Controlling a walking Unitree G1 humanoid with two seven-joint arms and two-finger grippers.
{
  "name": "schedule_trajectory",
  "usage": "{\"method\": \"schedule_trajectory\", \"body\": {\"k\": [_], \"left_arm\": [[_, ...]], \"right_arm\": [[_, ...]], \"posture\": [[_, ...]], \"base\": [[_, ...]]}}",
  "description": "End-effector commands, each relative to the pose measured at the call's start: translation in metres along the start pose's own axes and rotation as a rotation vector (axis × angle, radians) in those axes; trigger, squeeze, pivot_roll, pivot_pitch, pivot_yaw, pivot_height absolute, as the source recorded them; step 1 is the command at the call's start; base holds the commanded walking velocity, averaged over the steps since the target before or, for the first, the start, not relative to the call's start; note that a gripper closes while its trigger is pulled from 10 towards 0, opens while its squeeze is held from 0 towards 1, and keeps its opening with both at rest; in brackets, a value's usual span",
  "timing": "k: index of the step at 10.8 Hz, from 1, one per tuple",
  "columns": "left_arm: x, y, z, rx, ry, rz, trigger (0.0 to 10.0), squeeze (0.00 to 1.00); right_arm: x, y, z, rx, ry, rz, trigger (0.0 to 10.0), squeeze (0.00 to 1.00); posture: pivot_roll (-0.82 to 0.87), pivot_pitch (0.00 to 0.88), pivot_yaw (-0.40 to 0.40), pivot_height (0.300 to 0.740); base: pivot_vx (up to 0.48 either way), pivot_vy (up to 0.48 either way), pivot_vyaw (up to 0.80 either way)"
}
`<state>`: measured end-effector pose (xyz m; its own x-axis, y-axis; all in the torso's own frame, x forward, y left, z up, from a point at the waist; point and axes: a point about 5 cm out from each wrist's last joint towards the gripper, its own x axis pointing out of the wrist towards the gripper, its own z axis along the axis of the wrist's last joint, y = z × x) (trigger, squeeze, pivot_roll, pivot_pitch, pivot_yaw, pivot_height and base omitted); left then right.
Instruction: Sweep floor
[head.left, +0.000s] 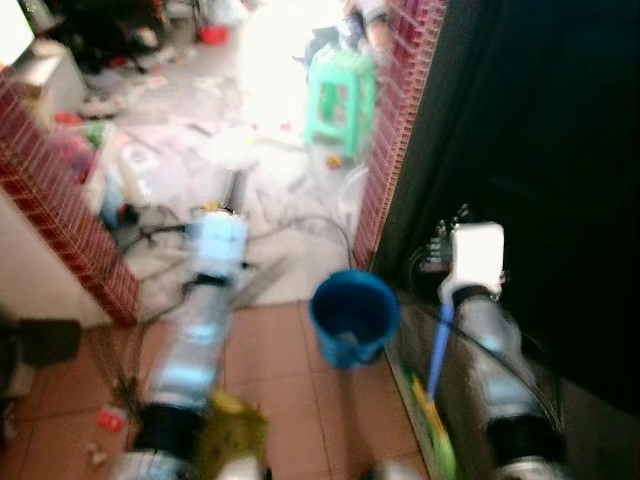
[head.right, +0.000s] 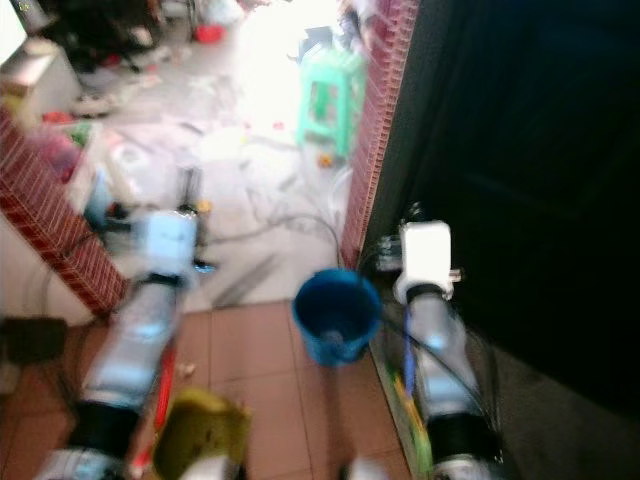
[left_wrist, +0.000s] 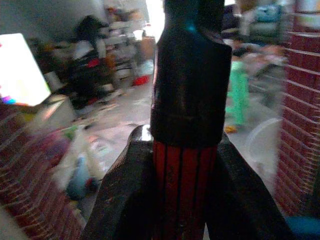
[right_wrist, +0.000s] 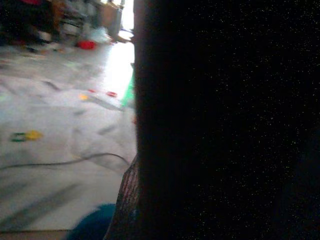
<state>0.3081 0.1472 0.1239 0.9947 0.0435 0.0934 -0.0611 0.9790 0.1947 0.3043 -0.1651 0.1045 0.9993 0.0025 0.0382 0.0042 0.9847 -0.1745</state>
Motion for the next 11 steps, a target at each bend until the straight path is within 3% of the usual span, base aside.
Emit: {"method": "schedule_trajectory", "body": {"k": [1,4,8,11], "left_arm": [[0.003,-0.011,0.022,-0.053,-0.087,-0.020,10.0,0.00],[0.005,-0.012,0.035,-0.078,-0.123,-0.024,10.0,0.00],[0.009,-0.004,0.059,-0.122,-0.161,0.016,10.0,0.00],[0.004,0.010,0.056,-0.116,-0.103,0.052,10.0,0.00]], "right_arm": [[0.003,0.000,0.007,0.005,-0.025,0.003,10.0,0.00],[0.002,0.001,0.007,-0.010,-0.027,0.017,10.0,0.00],[0.001,0.005,0.009,-0.007,-0.034,0.056,10.0,0.00],[0.001,0.008,0.009,0.017,-0.034,0.083,10.0,0.00]], "posture": [[-0.07,0.020,0.012,0.740],[-0.07,0.029,0.011,0.740],[-0.07,0.032,0.011,0.740],[-0.06,0.035,0.018,0.740]], "base": [[0.000,0.000,0.00],[0.000,0.000,0.19],[0.000,0.000,0.80],[0.000,0.000,0.80]]}}
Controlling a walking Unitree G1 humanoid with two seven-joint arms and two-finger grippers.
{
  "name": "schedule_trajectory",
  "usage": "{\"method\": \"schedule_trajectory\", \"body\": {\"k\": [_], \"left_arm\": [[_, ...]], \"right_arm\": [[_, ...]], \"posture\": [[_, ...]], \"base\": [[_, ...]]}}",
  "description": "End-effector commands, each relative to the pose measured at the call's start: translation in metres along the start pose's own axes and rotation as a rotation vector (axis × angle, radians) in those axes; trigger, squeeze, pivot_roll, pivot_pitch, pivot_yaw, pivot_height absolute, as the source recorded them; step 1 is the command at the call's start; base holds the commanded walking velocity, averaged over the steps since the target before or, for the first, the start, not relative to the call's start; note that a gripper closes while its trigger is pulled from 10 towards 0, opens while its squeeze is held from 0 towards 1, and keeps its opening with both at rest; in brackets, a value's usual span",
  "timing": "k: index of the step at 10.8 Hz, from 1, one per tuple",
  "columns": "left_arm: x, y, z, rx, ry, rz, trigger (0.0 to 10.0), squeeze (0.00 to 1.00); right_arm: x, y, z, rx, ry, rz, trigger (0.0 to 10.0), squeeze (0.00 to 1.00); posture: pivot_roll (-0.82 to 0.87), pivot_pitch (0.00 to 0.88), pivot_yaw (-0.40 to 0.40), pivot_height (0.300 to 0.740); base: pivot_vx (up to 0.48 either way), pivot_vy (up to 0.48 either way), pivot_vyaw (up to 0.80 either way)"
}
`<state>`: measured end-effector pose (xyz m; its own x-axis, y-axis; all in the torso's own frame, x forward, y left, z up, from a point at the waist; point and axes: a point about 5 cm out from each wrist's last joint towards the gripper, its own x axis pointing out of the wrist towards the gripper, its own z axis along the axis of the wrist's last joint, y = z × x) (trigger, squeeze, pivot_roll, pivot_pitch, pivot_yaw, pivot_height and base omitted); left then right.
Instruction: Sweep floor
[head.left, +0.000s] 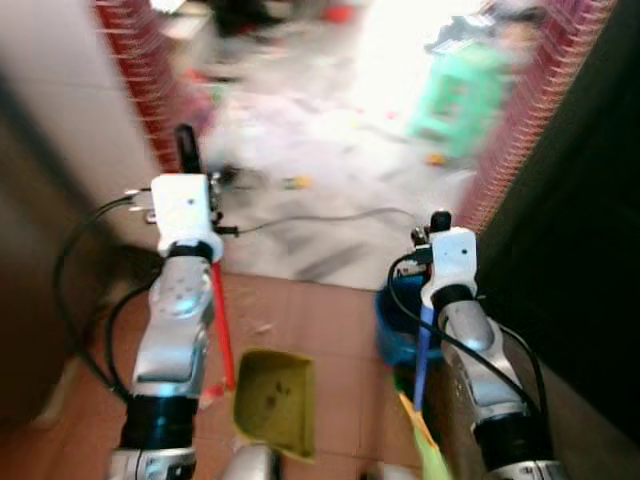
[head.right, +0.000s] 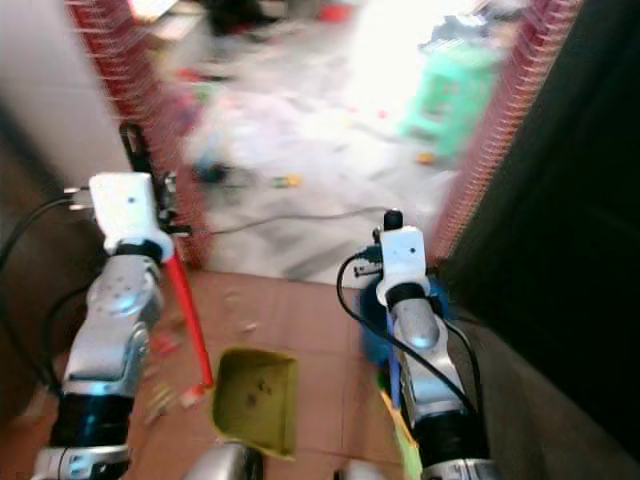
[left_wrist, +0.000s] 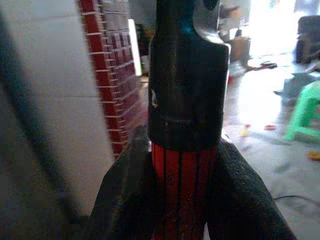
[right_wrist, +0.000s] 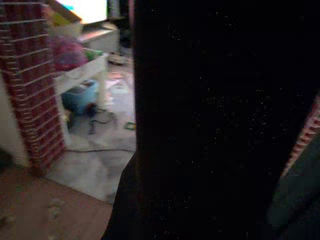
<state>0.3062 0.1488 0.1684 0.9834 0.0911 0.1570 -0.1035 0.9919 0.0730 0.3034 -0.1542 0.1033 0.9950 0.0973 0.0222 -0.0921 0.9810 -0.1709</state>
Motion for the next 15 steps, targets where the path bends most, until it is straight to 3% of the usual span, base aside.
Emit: {"method": "schedule_trajectory", "body": {"k": [1,2,4,7,9,12,15], "left_arm": [[-0.002,0.005,0.009,0.037,-0.053,0.016,10.0,0.00],[-0.009,0.011,0.006,0.109,-0.054,0.035,10.0,0.00],[-0.016,0.016,-0.002,0.090,-0.004,0.060,10.0,0.00],[-0.016,0.017,0.000,0.071,-0.015,0.063,10.0,0.00],[-0.018,0.024,-0.004,0.115,-0.028,0.089,10.0,0.00],[-0.013,0.025,-0.017,0.169,-0.035,0.085,10.0,0.00],[-0.006,0.017,-0.035,0.190,-0.045,0.097,10.0,0.00]], "right_arm": [[0.002,0.000,0.009,0.023,-0.036,0.011,10.0,0.00],[0.003,0.003,0.011,0.035,-0.046,0.036,10.0,0.00],[0.006,0.003,0.012,0.036,-0.050,0.041,10.0,0.00],[0.008,0.004,0.014,0.035,-0.056,0.048,10.0,0.00],[0.009,0.004,0.016,0.030,-0.075,0.044,10.0,0.00],[0.010,0.002,0.021,0.027,-0.100,0.014,10.0,0.00],[0.010,-0.001,0.023,0.052,-0.109,-0.017,10.0,0.00]], "posture": [[-0.06,0.035,0.018,0.740],[-0.06,0.032,0.016,0.740],[-0.05,0.028,0.012,0.740],[-0.05,0.016,0.004,0.740],[-0.05,0.014,0.007,0.740],[-0.05,0.027,0.005,0.740],[-0.06,0.041,0.002,0.740]], "base": [[0.000,0.000,0.80],[0.000,0.000,0.80],[0.000,0.000,0.80],[0.000,0.000,0.80],[0.000,0.000,0.80],[0.000,0.000,0.71],[0.000,0.000,0.00]]}}
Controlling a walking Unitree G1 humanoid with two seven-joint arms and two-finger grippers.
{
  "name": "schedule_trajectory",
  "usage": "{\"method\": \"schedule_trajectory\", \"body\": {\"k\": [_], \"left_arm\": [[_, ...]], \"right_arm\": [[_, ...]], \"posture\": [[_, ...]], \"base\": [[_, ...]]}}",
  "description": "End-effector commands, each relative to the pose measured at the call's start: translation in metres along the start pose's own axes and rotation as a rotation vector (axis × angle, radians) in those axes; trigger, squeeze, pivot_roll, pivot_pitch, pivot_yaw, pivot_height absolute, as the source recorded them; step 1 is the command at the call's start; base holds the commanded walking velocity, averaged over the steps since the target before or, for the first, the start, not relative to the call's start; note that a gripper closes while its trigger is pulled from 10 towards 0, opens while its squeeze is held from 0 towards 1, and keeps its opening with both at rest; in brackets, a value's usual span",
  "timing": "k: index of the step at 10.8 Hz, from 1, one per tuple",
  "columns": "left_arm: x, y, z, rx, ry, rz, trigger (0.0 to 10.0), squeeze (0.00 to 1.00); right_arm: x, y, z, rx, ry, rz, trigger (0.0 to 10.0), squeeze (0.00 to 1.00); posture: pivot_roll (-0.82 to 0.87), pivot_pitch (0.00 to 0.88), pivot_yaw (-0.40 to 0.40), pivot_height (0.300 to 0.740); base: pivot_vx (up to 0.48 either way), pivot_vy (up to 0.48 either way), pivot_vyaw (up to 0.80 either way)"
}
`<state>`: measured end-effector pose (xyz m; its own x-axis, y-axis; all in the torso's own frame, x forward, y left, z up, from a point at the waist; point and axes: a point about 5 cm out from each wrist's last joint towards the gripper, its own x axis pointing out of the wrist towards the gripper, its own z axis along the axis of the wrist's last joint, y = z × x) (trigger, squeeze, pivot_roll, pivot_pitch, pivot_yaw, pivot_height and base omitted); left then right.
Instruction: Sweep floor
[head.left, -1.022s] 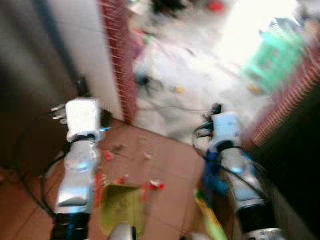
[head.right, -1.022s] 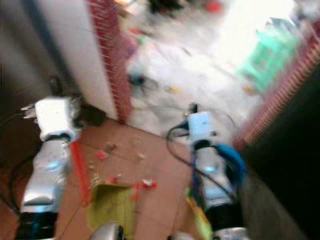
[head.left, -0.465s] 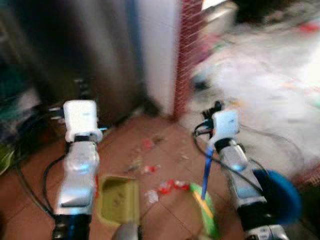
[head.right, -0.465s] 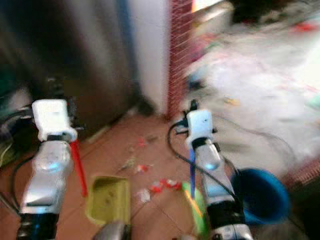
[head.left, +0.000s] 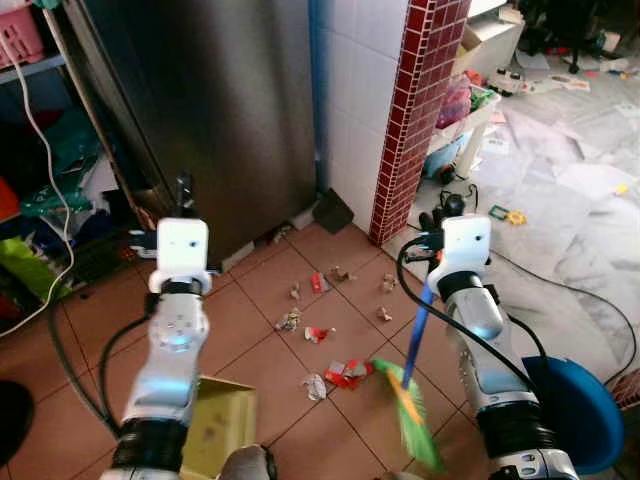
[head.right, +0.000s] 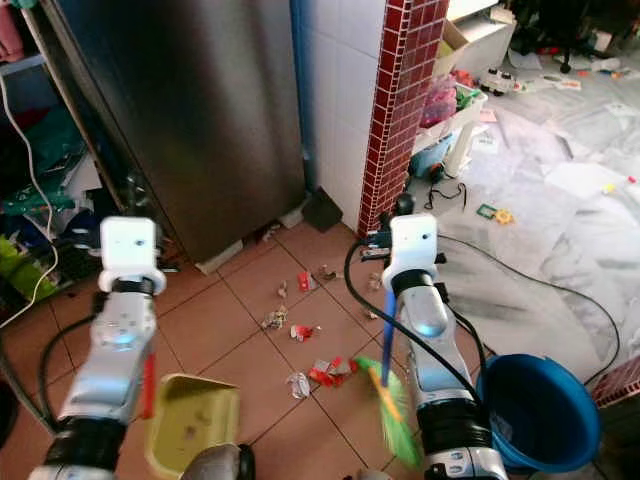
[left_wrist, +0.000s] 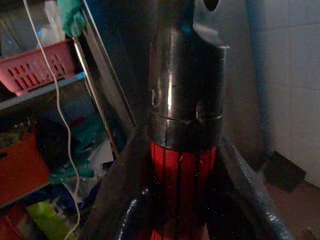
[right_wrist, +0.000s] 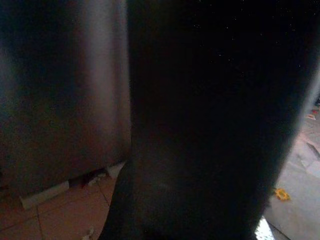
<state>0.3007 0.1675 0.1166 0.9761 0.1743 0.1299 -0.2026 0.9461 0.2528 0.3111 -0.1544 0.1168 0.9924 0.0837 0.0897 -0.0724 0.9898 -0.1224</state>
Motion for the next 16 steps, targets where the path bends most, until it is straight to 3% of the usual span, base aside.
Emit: {"method": "schedule_trajectory", "body": {"k": [1,2,4,7,10,12,13,16], "left_arm": [[0.011,0.000,0.015,0.001,-0.096,0.030,10.0,0.00],[0.024,-0.012,0.015,-0.026,-0.134,0.008,10.0,0.00],[0.027,-0.023,0.011,0.013,-0.157,-0.005,10.0,0.00],[0.024,-0.049,-0.012,-0.018,-0.056,-0.075,10.0,0.00],[0.024,-0.055,-0.018,-0.124,-0.020,-0.085,10.0,0.00],[0.025,-0.060,-0.019,-0.115,-0.012,-0.098,10.0,0.00],[0.026,-0.059,-0.017,-0.080,-0.037,-0.084,10.0,0.00],[0.026,-0.059,-0.017,-0.066,-0.057,-0.080,10.0,0.00]], "right_arm": [[0.003,0.004,0.010,0.017,-0.043,0.002,10.0,0.00],[0.002,0.004,0.012,0.014,-0.048,-0.010,10.0,0.00],[0.001,-0.003,0.010,0.013,-0.033,-0.046,10.0,0.00],[-0.001,-0.007,0.008,0.035,0.000,-0.070,10.0,0.00],[-0.001,-0.005,0.002,0.114,0.053,-0.123,10.0,0.00],[0.002,-0.004,-0.002,0.206,0.104,-0.176,10.0,0.00],[0.003,-0.003,-0.004,0.304,0.142,-0.209,10.0,0.00],[0.003,0.003,-0.005,0.384,0.180,-0.202,10.0,0.00]], "posture": [[-0.06,0.045,-0.001,0.740],[-0.08,0.050,-0.001,0.740],[-0.09,0.055,-0.003,0.740],[-0.12,0.063,-0.008,0.740],[-0.12,0.061,-0.008,0.740],[-0.12,0.060,-0.009,0.740],[-0.12,0.059,-0.005,0.740],[-0.13,0.054,0.000,0.740]], "base": [[0.000,0.000,0.00],[0.000,0.000,0.00],[0.000,0.000,0.00],[0.000,0.000,0.00],[0.000,0.000,0.00],[0.000,0.000,0.00],[0.000,0.000,0.00],[0.000,0.000,0.00]]}}
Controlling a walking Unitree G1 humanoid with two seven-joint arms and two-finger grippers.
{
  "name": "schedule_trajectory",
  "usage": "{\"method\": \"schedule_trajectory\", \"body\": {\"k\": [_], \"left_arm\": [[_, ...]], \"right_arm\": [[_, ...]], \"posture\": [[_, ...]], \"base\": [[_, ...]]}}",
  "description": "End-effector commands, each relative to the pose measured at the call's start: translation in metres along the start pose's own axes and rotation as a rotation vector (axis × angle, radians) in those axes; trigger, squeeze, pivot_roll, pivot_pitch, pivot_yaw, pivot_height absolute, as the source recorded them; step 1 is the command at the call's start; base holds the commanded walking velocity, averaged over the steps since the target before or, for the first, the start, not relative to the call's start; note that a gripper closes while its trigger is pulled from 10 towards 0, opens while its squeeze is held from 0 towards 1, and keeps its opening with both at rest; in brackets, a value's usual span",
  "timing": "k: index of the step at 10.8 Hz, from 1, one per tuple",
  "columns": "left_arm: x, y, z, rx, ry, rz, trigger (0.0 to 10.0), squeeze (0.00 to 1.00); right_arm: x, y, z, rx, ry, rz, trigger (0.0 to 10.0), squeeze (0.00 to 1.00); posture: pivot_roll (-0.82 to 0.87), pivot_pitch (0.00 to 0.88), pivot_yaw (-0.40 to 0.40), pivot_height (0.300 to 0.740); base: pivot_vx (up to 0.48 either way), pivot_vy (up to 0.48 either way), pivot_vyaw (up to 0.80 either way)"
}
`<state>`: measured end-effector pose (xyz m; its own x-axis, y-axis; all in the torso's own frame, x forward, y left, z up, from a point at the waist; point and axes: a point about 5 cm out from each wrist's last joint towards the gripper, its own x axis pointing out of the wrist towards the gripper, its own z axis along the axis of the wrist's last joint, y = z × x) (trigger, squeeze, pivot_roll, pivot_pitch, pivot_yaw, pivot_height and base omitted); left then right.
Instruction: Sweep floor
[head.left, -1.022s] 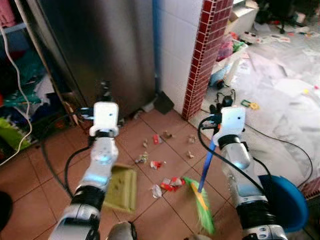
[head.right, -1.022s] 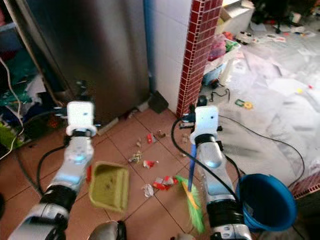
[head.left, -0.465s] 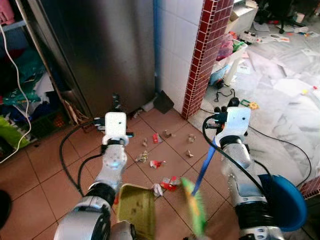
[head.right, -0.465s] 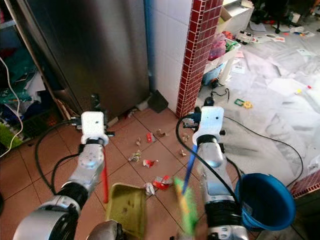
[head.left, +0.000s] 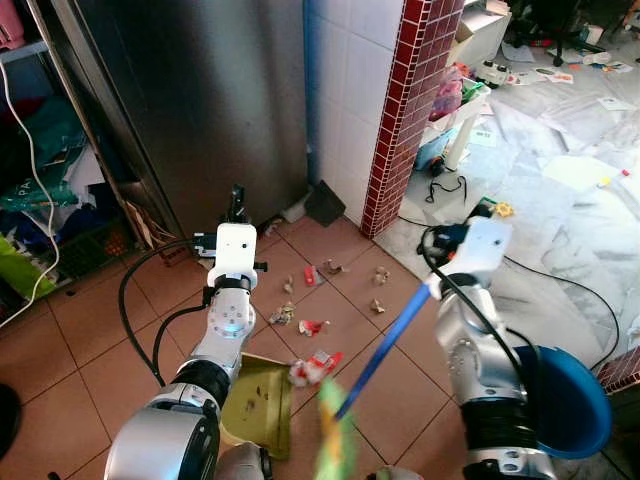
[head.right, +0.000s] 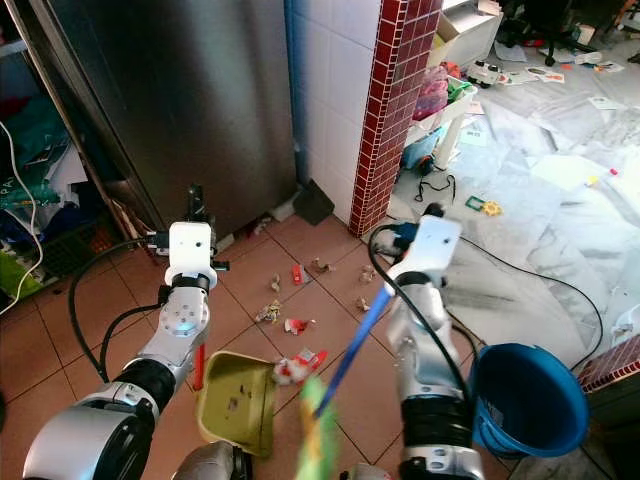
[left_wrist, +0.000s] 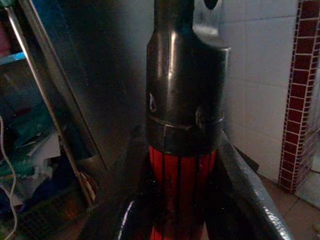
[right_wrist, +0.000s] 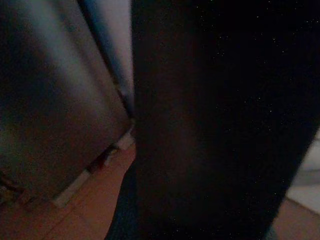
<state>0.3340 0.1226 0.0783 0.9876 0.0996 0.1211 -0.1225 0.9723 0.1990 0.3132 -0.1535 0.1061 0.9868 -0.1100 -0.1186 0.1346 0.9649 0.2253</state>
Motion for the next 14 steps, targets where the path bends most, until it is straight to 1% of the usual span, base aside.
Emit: {"method": "schedule_trajectory", "body": {"k": [1,2,3,4,5,6,7,8,9,10,11,12,13,14], "left_arm": [[0.007,0.002,0.012,0.001,-0.068,0.021,10.0,0.00],[0.009,0.006,0.015,0.016,-0.087,0.022,10.0,0.00],[0.012,0.012,0.016,-0.027,-0.061,0.083,10.0,0.00],[0.012,0.015,0.021,-0.037,-0.094,0.056,10.0,0.00],[0.007,0.018,0.031,-0.071,-0.164,0.049,10.0,0.00],[0.004,0.025,0.038,-0.084,-0.190,0.071,10.0,0.00],[-0.002,0.031,0.045,-0.102,-0.209,0.042,10.0,0.00],[-0.012,0.036,0.054,-0.114,-0.227,-0.034,10.0,0.00],[-0.020,0.044,0.057,-0.093,-0.228,0.004,10.0,0.00],[-0.030,0.049,0.056,-0.104,-0.213,-0.006,10.0,0.00],[-0.045,0.063,0.055,-0.130,-0.179,0.066,10.0,0.00],[-0.051,0.071,0.057,-0.116,-0.154,0.103,10.0,0.00],[-0.055,0.077,0.063,-0.102,-0.155,0.104,10.0,0.00],[-0.055,0.079,0.067,-0.099,-0.155,0.105,10.0,0.00]], "right_arm": [[0.000,0.006,0.009,0.002,-0.023,0.041,10.0,0.00],[0.000,0.006,0.015,-0.085,-0.060,0.073,10.0,0.00],[-0.001,0.003,0.024,-0.145,-0.107,0.098,10.0,0.00],[-0.002,0.000,0.029,-0.216,-0.138,0.120,10.0,0.00],[-0.002,-0.003,0.030,-0.246,-0.140,0.127,10.0,0.00],[-0.003,-0.002,0.035,-0.277,-0.155,0.148,10.0,0.00],[-0.004,0.002,0.040,-0.301,-0.173,0.179,10.0,0.00],[-0.004,0.008,0.049,-0.330,-0.207,0.196,10.0,0.00],[-0.004,0.010,0.054,-0.341,-0.238,0.202,10.0,0.00],[-0.003,0.009,0.052,-0.325,-0.237,0.189,10.0,0.00],[-0.005,0.006,0.054,-0.305,-0.273,0.169,10.0,0.00],[-0.007,0.004,0.055,-0.322,-0.295,0.164,10.0,0.00],[-0.007,0.001,0.051,-0.318,-0.284,0.154,10.0,0.00],[-0.008,0.003,0.051,-0.318,-0.294,0.158,10.0,0.00]], "posture": [[-0.13,0.052,0.001,0.740],[-0.13,0.050,0.002,0.740],[-0.13,0.052,0.003,0.740],[-0.11,0.056,-0.002,0.740],[-0.10,0.059,-0.008,0.740],[-0.09,0.065,-0.012,0.740],[-0.09,0.073,-0.011,0.740],[-0.08,0.088,-0.012,0.740],[-0.07,0.091,-0.021,0.740],[-0.06,0.086,-0.015,0.740],[-0.04,0.073,-0.007,0.740],[-0.04,0.066,-0.003,0.740],[-0.04,0.067,-0.004,0.740],[-0.04,0.066,-0.006,0.740]], "base": [[0.000,0.000,0.00],[0.000,0.000,0.00],[0.000,0.000,0.00],[0.000,0.000,0.00],[0.000,0.000,0.00],[0.000,0.000,0.00],[0.000,0.000,0.00],[0.000,0.000,0.00],[0.000,0.000,0.00],[0.000,0.000,0.00],[0.000,0.000,0.00],[0.000,0.000,0.00],[0.000,0.000,0.00],[0.000,0.000,0.00]]}}
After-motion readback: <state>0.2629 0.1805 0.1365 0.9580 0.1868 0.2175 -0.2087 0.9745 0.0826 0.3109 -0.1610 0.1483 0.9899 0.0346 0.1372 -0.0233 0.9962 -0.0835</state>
